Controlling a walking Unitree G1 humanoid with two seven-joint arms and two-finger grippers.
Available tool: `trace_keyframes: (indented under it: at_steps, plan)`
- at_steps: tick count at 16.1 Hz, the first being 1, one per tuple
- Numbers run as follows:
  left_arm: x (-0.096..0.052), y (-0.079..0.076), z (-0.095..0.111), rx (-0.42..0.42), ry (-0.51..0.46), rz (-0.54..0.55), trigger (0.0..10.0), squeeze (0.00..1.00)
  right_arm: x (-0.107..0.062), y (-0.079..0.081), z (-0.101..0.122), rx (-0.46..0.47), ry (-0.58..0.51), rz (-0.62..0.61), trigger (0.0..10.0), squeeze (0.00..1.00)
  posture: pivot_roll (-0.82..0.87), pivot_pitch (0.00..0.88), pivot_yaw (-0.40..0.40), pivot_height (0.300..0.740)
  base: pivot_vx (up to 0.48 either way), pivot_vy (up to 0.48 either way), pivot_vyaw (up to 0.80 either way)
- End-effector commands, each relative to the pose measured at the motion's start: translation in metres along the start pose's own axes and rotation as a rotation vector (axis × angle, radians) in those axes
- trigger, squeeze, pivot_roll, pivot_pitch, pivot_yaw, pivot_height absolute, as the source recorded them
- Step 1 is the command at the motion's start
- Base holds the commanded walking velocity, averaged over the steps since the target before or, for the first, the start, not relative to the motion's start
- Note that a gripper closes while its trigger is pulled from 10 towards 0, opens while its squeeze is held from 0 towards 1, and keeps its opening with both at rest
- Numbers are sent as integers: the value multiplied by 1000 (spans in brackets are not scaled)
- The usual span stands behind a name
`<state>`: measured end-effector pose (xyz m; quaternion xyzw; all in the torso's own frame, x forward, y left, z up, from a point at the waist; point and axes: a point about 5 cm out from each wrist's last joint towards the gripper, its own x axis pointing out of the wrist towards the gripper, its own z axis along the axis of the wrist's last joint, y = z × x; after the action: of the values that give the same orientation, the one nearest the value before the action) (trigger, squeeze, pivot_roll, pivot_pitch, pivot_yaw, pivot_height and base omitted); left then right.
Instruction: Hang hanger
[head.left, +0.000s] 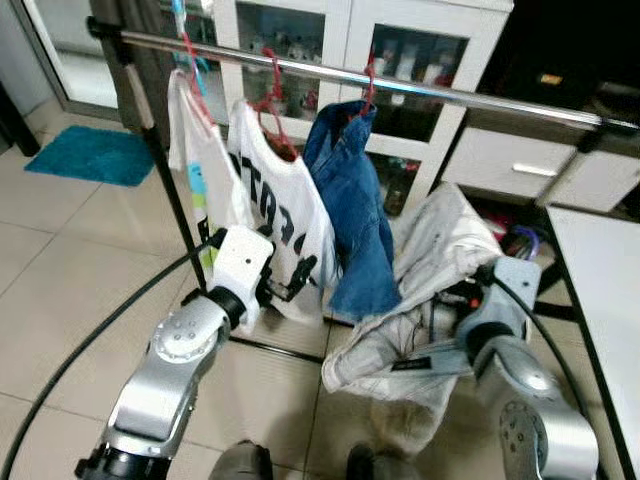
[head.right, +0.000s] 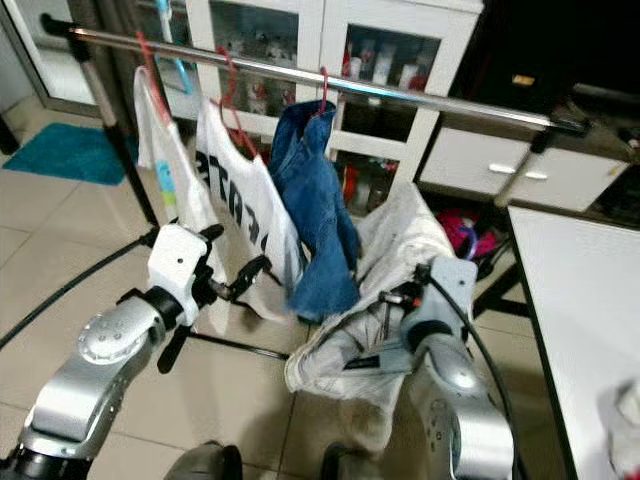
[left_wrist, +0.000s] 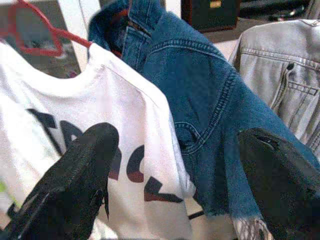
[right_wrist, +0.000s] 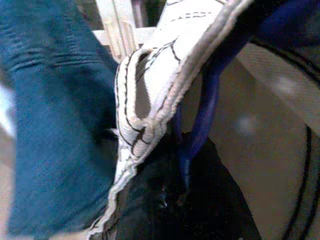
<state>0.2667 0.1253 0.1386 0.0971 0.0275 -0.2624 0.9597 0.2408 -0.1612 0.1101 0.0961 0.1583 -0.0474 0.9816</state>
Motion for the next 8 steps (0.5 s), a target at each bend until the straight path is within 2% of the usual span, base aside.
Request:
trace_keyframes:
  at_steps: [1,8]
  plan:
    - [0,-3,-1,-3,4,-3,10000,0,1,-2,10,-3,-37,0,10000,0,41,40,-65,740,-255,0,0]
    - [-2,-4,-2,-6,10,-9,10000,0,0,-3,7,-13,-23,2,10000,0,39,45,-63,740,-247,0,0]
